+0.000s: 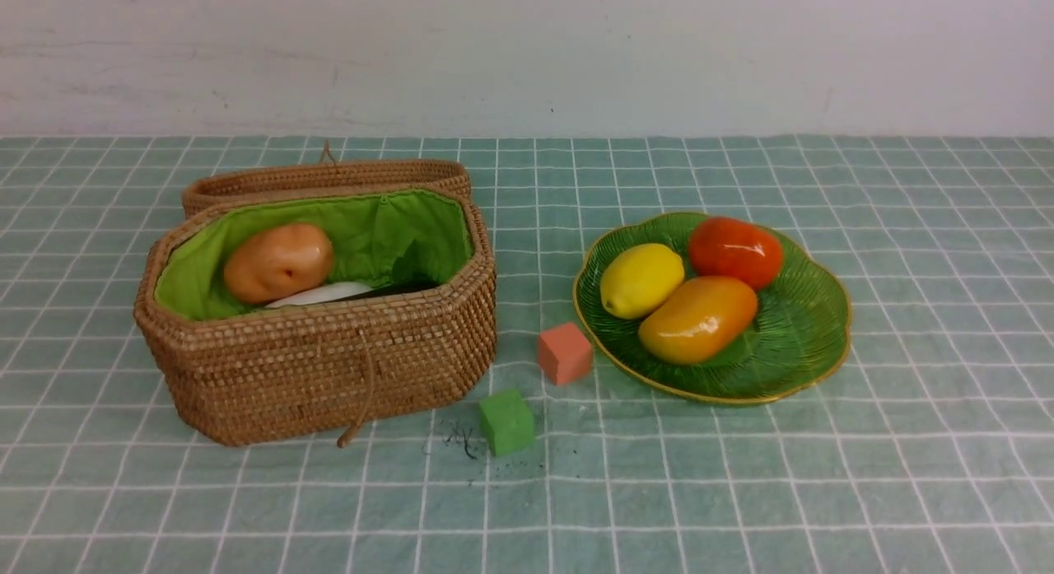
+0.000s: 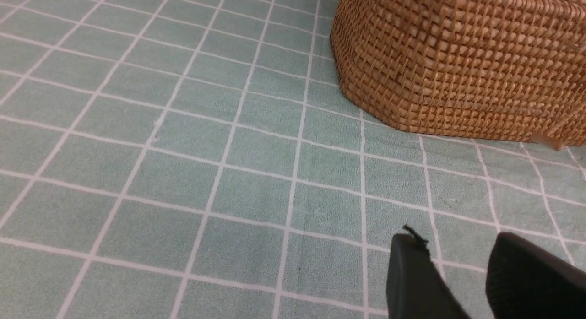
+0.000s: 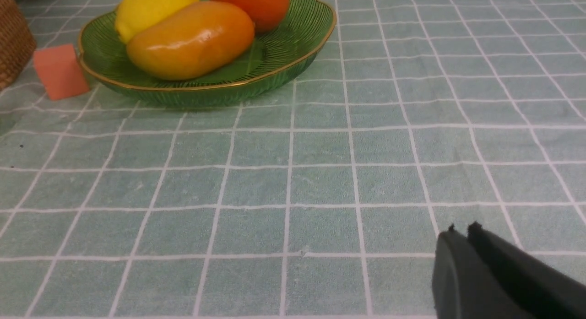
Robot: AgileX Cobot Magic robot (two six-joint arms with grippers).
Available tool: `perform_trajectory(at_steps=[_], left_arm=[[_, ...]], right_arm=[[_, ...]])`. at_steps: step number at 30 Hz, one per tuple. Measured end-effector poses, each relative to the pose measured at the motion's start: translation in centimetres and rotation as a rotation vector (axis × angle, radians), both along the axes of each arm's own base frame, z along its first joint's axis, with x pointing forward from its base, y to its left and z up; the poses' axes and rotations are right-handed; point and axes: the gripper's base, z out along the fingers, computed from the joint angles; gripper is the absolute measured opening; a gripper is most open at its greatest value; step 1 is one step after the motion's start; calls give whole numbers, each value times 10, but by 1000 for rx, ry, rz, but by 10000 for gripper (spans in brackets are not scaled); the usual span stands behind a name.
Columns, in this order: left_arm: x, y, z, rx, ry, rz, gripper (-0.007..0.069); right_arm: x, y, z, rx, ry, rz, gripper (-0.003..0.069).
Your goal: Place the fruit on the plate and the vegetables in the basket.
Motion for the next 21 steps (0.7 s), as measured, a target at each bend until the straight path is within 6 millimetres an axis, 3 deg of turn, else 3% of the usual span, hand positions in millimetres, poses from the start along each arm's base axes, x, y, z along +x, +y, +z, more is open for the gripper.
perform_trajectory(at_steps=[21], left_arm=[[0,0,0,0,0,0,239]], right_arm=[[0,0,0,0,0,0,41]])
